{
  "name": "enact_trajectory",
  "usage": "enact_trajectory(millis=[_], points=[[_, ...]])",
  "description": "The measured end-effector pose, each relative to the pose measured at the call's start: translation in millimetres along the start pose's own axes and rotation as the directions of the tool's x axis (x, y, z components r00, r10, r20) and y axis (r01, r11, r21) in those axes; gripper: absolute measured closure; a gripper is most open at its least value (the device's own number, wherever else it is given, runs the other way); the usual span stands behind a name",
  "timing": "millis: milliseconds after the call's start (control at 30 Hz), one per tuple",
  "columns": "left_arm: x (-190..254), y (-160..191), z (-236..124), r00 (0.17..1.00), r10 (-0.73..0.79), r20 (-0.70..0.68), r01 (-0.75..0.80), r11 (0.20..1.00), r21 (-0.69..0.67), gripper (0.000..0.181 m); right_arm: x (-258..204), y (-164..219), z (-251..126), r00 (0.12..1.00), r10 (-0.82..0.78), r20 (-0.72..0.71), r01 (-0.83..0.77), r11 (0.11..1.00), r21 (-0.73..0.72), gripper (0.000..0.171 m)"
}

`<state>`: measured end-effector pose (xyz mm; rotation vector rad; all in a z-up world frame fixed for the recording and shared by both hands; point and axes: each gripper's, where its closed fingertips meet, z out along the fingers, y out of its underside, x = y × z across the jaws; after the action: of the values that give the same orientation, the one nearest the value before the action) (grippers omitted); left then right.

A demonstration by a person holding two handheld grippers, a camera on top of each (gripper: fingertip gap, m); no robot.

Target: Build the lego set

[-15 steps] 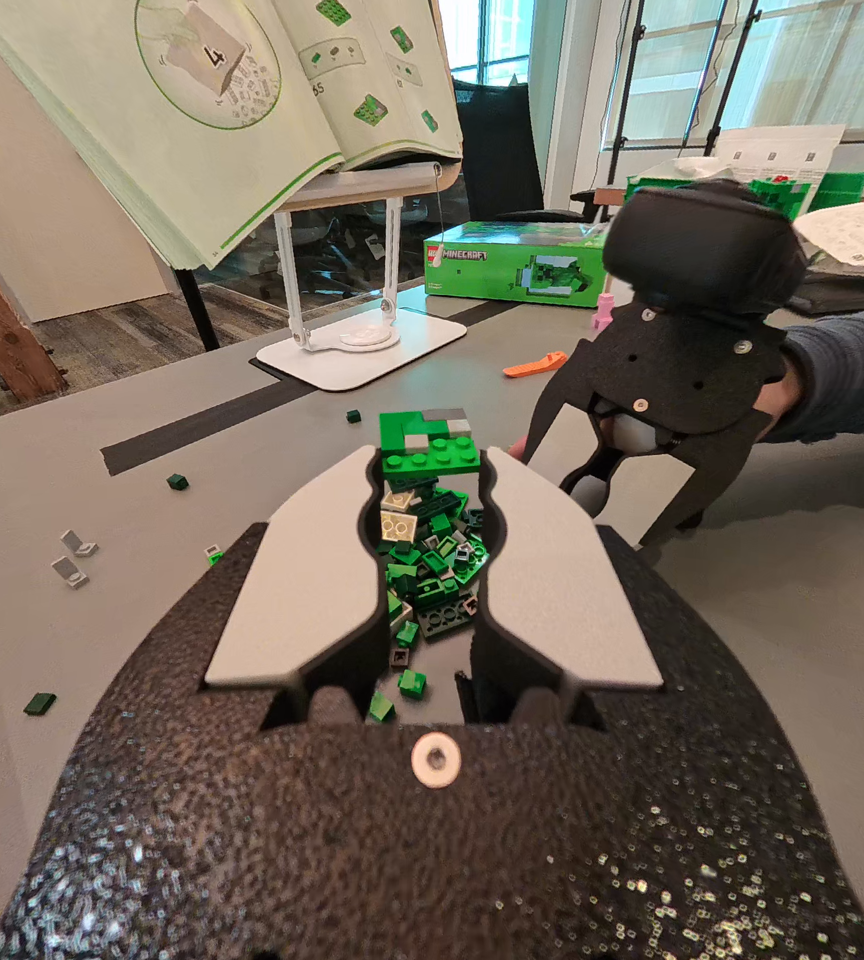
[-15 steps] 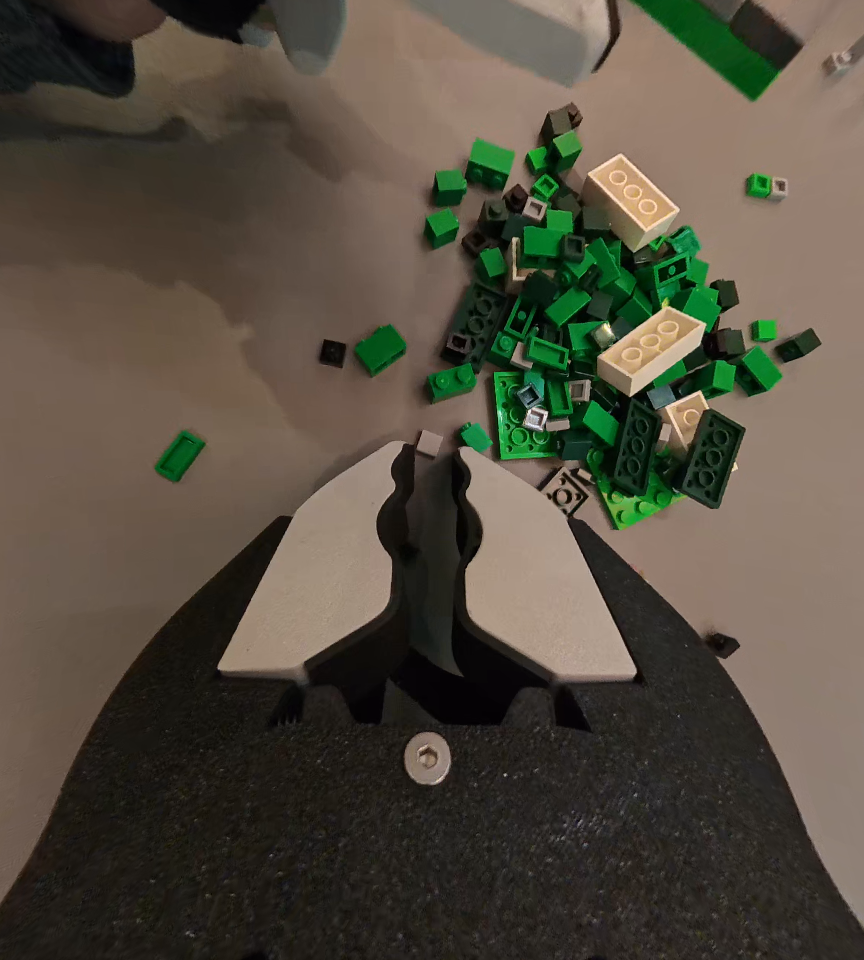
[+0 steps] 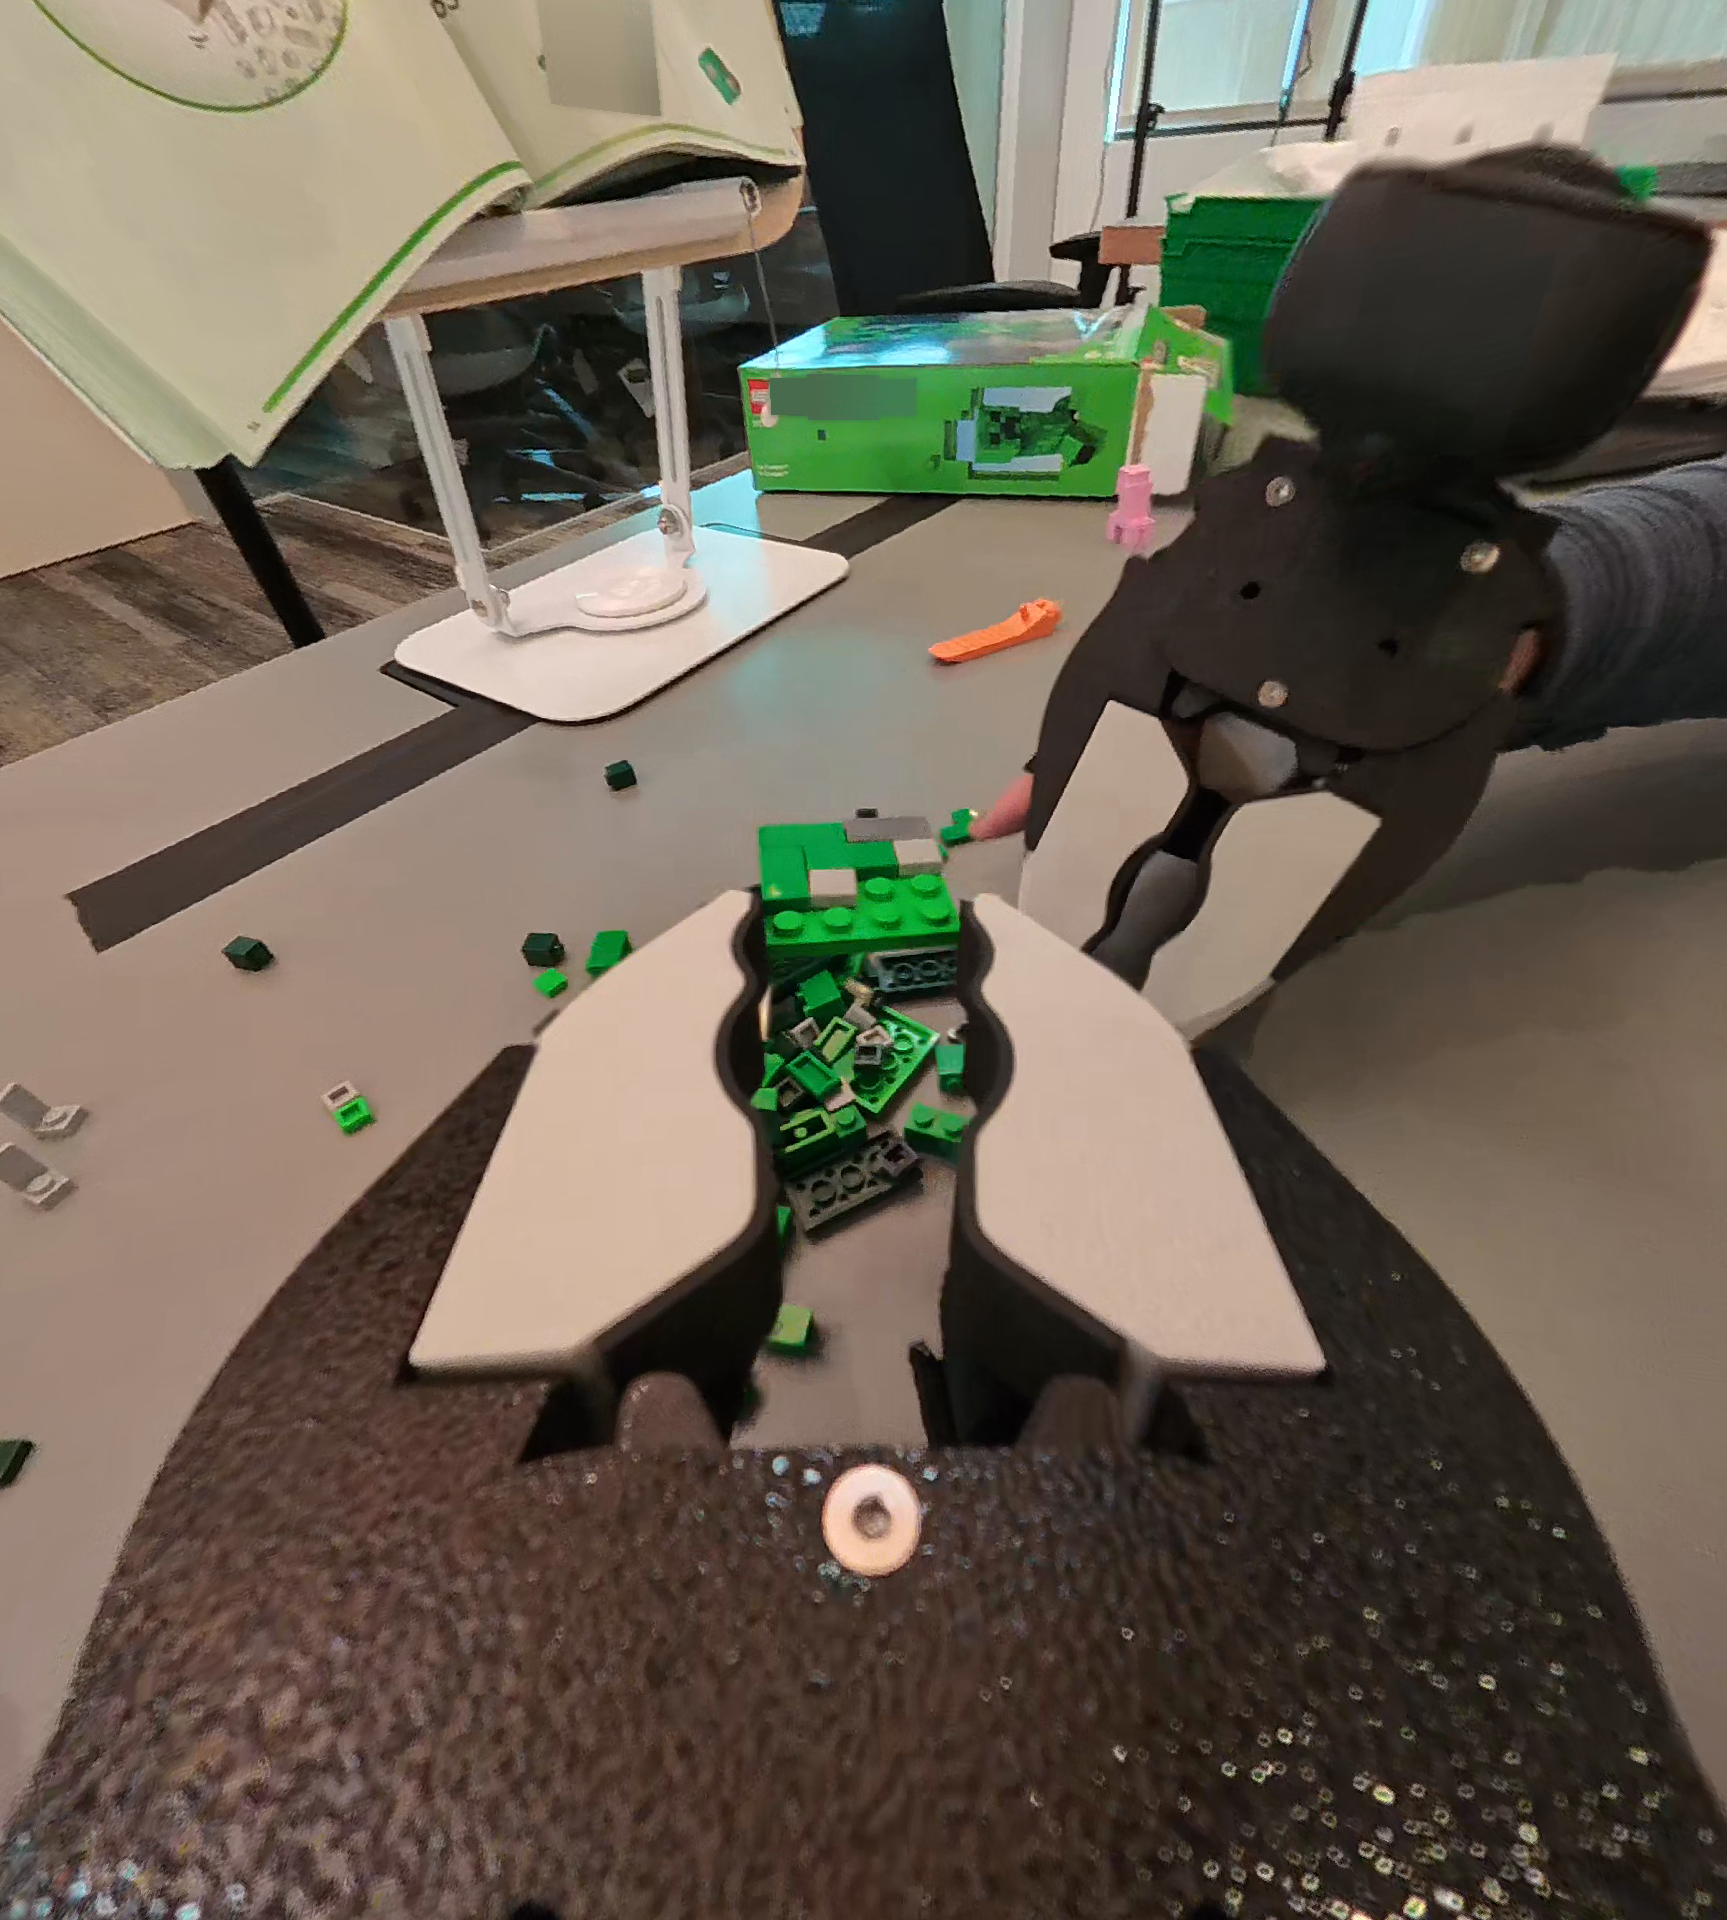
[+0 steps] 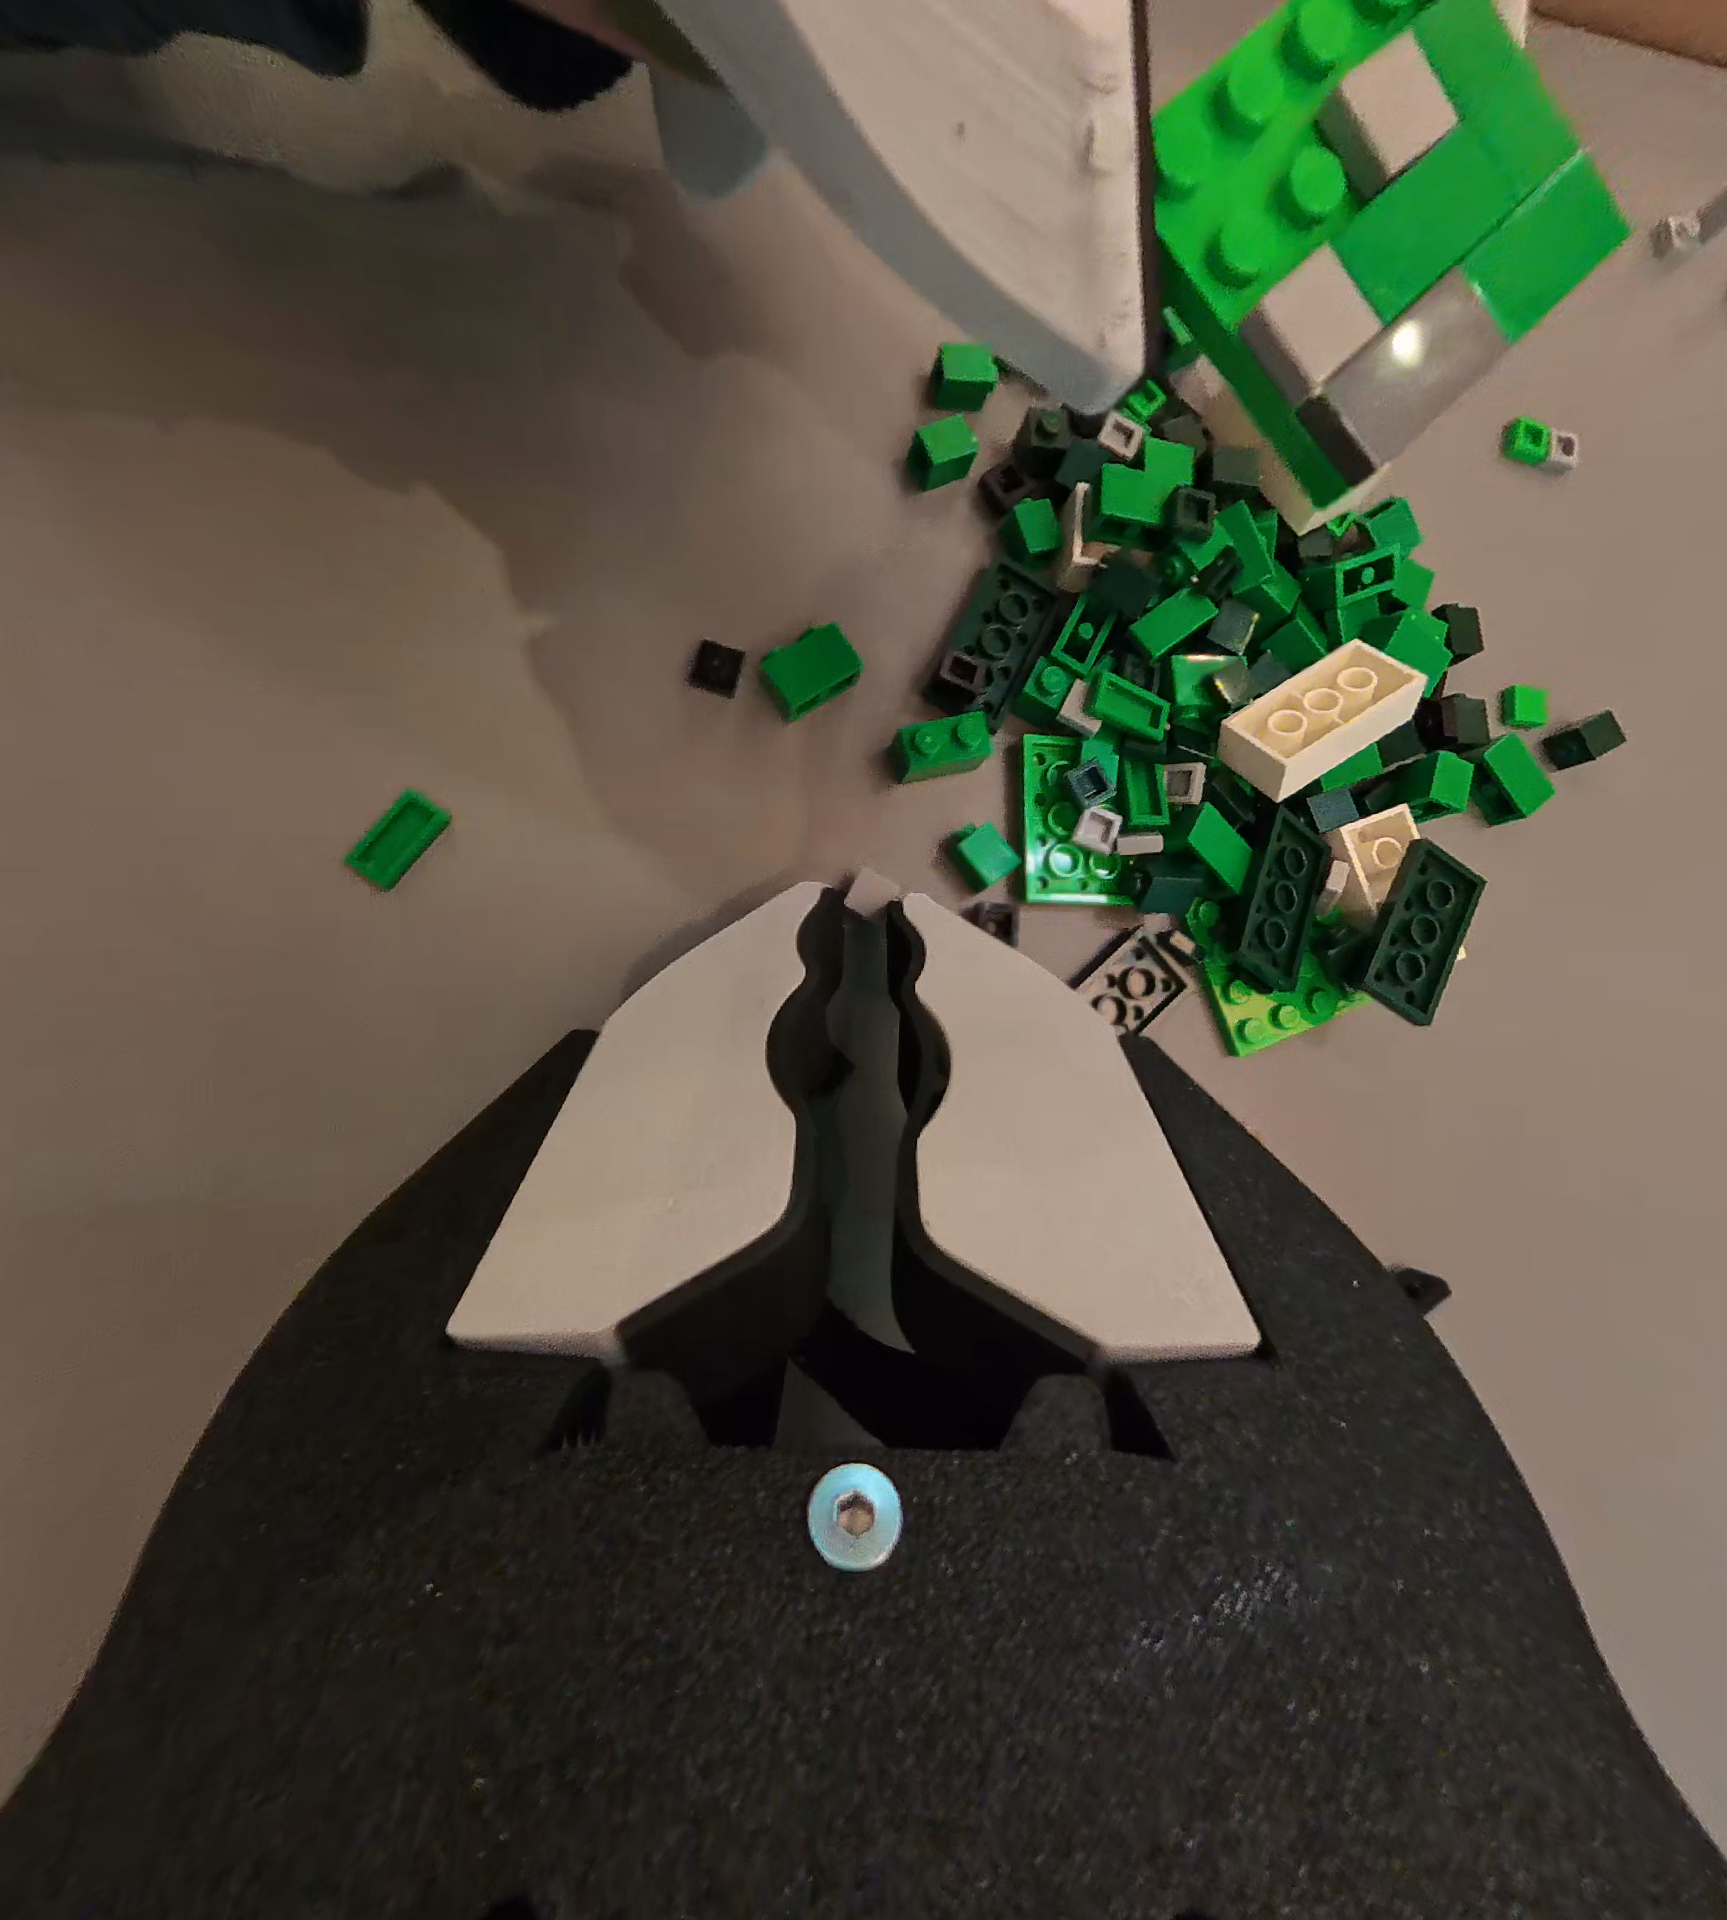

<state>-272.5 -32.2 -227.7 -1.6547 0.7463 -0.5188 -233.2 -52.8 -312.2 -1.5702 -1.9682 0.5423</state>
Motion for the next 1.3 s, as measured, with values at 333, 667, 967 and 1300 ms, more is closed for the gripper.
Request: enact_trajectory(millis=[333, 667, 967, 1300], points=[[69, 23, 10, 0.9, -0.095, -0.426, 0.019, 0.984, -0.179, 0.147, -17, -12, -70, 0.983, -0.183, 0.02, 0.171, 0.949, 0.264, 0.164], [117, 27, 14, 0.767, -0.142, -0.626, -0.014, 0.971, -0.237, 0.147, -45, -28, -70, 0.939, -0.309, 0.153, 0.26, 0.926, 0.274, 0.164], [126, 26, 12, 0.732, -0.151, -0.664, -0.018, 0.97, -0.241, 0.147, -53, -24, -70, 0.917, -0.328, 0.225, 0.27, 0.929, 0.253, 0.164], [131, 27, 12, 0.717, -0.149, -0.681, -0.033, 0.968, -0.247, 0.147, -57, -21, -71, 0.909, -0.312, 0.278, 0.254, 0.941, 0.224, 0.162]])
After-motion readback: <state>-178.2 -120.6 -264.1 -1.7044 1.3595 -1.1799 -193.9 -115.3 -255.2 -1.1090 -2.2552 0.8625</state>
